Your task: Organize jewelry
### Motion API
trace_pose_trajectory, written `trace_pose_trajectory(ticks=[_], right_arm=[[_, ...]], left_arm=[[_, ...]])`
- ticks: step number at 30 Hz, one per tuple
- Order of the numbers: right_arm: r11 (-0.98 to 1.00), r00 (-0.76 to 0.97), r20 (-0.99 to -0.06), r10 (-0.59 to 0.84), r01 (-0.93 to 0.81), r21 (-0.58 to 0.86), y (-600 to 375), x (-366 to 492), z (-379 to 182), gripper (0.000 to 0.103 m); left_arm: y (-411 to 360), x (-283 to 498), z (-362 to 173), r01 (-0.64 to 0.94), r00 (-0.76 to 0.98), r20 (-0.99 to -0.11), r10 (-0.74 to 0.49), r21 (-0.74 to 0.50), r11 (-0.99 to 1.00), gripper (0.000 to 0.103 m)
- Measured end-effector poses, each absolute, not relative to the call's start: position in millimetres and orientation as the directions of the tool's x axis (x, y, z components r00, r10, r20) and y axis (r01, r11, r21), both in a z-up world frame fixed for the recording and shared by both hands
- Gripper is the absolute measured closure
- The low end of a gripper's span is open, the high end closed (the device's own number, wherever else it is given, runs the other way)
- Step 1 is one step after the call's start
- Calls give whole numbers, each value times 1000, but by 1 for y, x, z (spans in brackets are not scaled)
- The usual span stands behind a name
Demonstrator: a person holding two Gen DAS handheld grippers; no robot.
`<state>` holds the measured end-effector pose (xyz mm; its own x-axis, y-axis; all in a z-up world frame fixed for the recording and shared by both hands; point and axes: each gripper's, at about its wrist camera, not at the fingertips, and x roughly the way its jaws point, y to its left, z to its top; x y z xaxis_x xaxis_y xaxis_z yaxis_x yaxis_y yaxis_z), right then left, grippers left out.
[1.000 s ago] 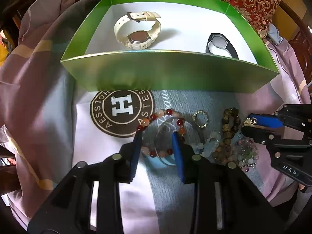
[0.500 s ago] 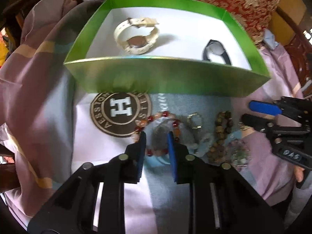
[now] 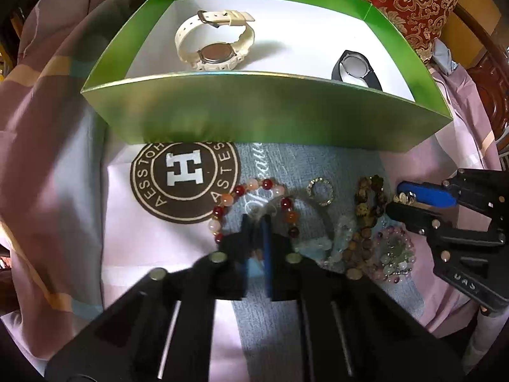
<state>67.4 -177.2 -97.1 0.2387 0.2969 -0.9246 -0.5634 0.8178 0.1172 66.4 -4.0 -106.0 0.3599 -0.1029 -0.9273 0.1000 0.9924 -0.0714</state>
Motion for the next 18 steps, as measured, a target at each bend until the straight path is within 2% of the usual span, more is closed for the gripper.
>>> trace_pose_trajectory(ticks=[12, 18], right_arm=[[846, 262, -907, 328, -508, 159, -196, 77, -84, 81], [850, 265, -899, 349, -493, 184, -203, 80, -81, 81]], left_arm=[[1, 62, -80, 81, 407, -905, -121, -97, 992, 98], [6, 50, -61, 106, 433, -885, -174, -142, 984, 97]])
